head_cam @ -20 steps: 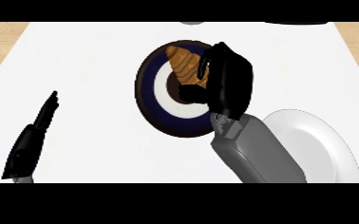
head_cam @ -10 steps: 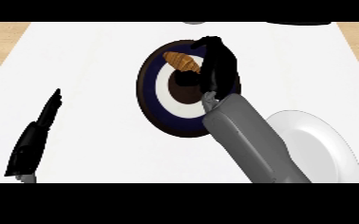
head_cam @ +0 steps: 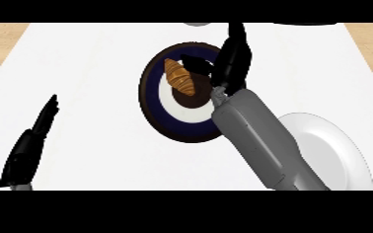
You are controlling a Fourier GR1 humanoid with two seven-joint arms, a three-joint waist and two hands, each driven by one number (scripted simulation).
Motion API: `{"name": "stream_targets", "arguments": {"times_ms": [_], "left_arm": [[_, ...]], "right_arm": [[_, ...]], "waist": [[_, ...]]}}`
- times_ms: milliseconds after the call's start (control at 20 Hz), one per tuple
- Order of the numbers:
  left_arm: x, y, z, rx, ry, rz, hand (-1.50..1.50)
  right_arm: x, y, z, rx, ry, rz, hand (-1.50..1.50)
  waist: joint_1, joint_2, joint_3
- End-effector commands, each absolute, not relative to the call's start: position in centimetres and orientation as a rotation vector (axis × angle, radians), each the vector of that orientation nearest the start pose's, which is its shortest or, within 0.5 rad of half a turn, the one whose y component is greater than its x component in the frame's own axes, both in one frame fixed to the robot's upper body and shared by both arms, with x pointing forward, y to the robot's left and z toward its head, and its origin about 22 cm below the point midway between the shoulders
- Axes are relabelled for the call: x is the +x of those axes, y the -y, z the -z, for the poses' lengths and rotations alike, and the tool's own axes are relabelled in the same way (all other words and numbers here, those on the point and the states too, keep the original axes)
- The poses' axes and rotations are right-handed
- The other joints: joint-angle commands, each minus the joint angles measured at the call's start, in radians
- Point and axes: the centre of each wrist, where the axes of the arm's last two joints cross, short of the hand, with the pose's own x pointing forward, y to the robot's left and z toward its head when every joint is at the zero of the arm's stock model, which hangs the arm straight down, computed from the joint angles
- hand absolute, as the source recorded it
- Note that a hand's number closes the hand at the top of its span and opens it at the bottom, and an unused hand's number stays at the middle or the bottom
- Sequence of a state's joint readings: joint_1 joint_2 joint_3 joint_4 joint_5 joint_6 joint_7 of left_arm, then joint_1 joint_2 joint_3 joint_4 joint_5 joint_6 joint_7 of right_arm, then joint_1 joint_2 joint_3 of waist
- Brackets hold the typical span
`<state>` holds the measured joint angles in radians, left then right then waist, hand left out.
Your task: Pick the croissant from the plate and place it in the plate
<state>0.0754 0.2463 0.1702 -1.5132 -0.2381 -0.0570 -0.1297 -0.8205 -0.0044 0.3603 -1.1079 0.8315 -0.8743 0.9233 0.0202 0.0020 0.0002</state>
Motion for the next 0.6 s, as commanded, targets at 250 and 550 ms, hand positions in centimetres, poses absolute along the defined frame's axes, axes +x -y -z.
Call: {"name": "stream_targets", "arguments": {"times_ms": [250, 550], "left_arm": [[21.0, -34.1, 1.1, 0.49, 1.498, 0.274, 0.0], [20.4, -33.6, 1.6, 0.475, 1.484, 0.264, 0.0]], "right_arm": [[32.1, 9.4, -9.0, -0.775, 1.587, 0.507, -1.5], [25.1, 13.8, -8.5, -0.728, 1.7, 0.593, -1.5]], "waist": [[-0.041, -0.007, 0.001], [-0.05, -0.009, 0.002]]}}
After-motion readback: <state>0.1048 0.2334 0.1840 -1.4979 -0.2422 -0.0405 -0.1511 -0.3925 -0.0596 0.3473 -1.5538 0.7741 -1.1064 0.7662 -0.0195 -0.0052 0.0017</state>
